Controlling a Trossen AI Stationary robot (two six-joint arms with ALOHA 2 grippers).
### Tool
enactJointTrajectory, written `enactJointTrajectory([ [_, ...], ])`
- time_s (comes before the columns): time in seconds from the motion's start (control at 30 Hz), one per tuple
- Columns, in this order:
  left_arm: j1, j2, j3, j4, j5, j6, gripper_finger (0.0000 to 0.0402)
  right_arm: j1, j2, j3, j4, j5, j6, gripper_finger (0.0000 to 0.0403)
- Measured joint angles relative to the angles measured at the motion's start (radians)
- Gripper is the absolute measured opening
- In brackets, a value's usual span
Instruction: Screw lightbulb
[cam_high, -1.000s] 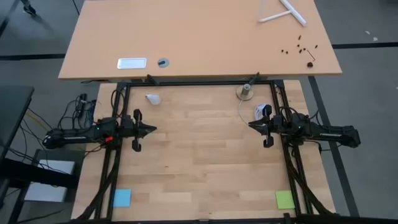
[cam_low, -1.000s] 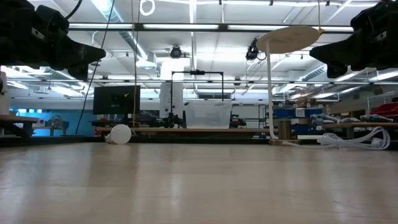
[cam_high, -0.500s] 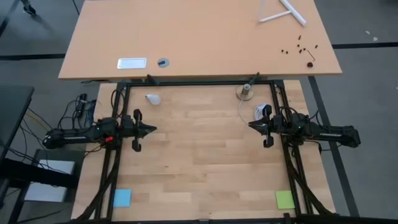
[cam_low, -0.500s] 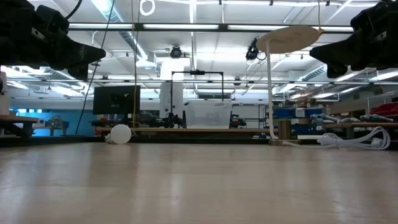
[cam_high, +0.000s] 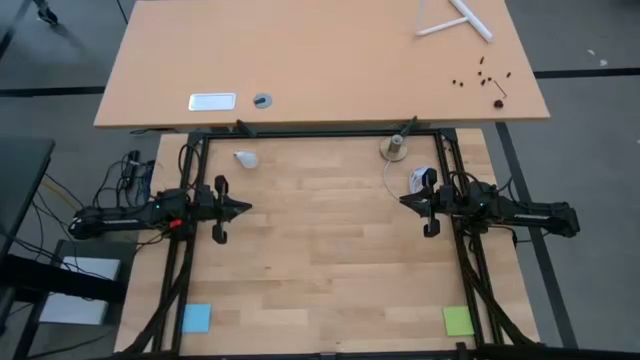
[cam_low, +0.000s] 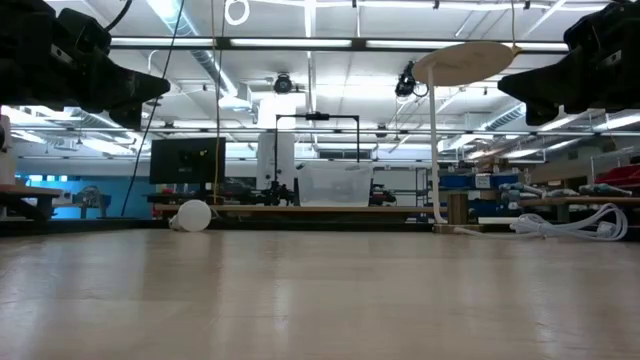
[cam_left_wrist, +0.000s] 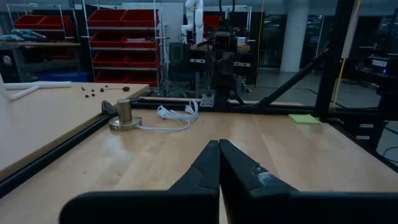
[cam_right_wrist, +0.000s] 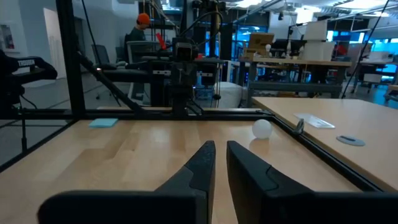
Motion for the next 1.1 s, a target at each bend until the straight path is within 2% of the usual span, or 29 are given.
enactJointTrajectory([
  [0.7, 0.000, 0.000, 0.000, 0.000, -0.001, 0.001, 0.0005, 0.000, 0.000, 0.000, 0.000, 0.000, 0.000, 0.0049],
  [0.77, 0.001, 0.000, 0.000, 0.004, -0.034, 0.005, 0.0005, 0.000, 0.000, 0.000, 0.000, 0.000, 0.000, 0.0048],
  [0.9, 0.001, 0.000, 0.000, 0.071, -0.067, -0.009, 0.0005, 0.000, 0.000, 0.000, 0.000, 0.000, 0.000, 0.0049],
  [1.03, 0.000, 0.000, 0.000, 0.125, -0.035, -0.105, 0.0005, 0.000, 0.000, 0.000, 0.000, 0.000, 0.000, 0.0053],
  [1.1, 0.000, 0.006, 0.000, 0.152, -0.025, -0.083, 0.0005, 0.000, 0.000, 0.000, 0.000, 0.000, 0.000, 0.0052],
])
